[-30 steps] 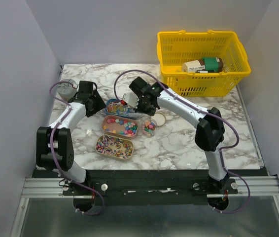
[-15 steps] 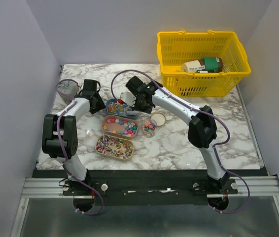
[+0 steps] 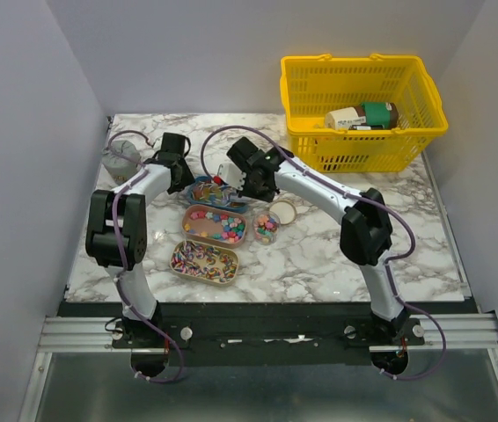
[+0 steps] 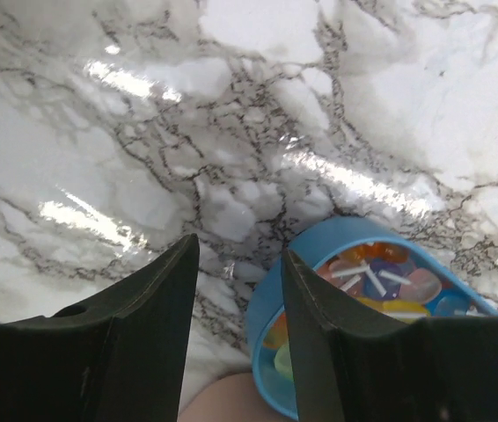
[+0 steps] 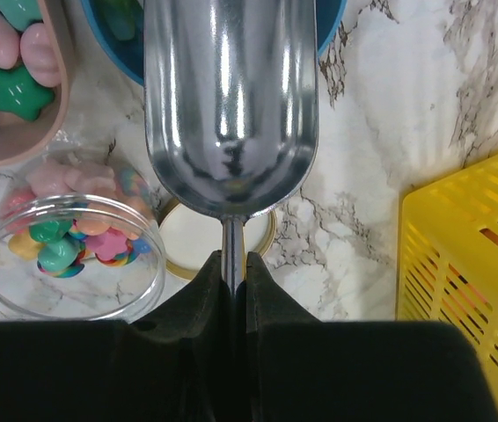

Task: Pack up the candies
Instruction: Scoop the fake candies from the storage box.

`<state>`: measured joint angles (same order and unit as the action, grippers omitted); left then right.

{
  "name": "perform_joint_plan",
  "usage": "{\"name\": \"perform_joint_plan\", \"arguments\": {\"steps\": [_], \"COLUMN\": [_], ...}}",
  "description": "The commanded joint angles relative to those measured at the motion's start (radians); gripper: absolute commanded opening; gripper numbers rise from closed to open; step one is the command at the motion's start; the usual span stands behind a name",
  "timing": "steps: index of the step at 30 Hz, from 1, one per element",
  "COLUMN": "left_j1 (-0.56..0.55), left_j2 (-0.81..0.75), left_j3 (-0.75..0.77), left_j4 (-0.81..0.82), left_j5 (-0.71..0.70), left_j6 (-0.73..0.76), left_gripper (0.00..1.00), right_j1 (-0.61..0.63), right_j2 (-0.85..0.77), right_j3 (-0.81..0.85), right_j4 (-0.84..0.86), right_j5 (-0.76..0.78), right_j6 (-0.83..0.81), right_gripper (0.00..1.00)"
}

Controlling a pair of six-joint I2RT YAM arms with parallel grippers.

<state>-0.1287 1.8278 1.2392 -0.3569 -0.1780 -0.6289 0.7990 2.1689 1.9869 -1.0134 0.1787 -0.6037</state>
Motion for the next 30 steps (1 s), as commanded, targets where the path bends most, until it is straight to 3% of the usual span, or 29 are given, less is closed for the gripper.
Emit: {"name": "perform_joint_plan", "arguments": {"steps": [1, 11, 30], "left_j1": [-0.041, -0.104, -0.161], "left_j2": [0.068, 0.068, 0.048], "left_j3": [0.071, 0.022, -0.049], "left_j4": [-0.030, 0.019, 0.073], "left_j5": [-0.124, -0.071, 0.014], "left_j6": [0.003, 0.024, 0.034], "left_gripper": [0.54, 0.53, 0.51], "right_j1": [-0.012, -0.011, -0.009], "right_j2": [-0.067, -0.126, 0.038], "right_j3": [-0.069, -0.137, -0.022], "right_j4": [-0.047, -0.021, -0.011], "right_j5": [0.044, 0.039, 0.013], "right_j6": [-0.022, -0.065, -0.036], "right_gripper": [0.01, 0.01, 0.01]}}
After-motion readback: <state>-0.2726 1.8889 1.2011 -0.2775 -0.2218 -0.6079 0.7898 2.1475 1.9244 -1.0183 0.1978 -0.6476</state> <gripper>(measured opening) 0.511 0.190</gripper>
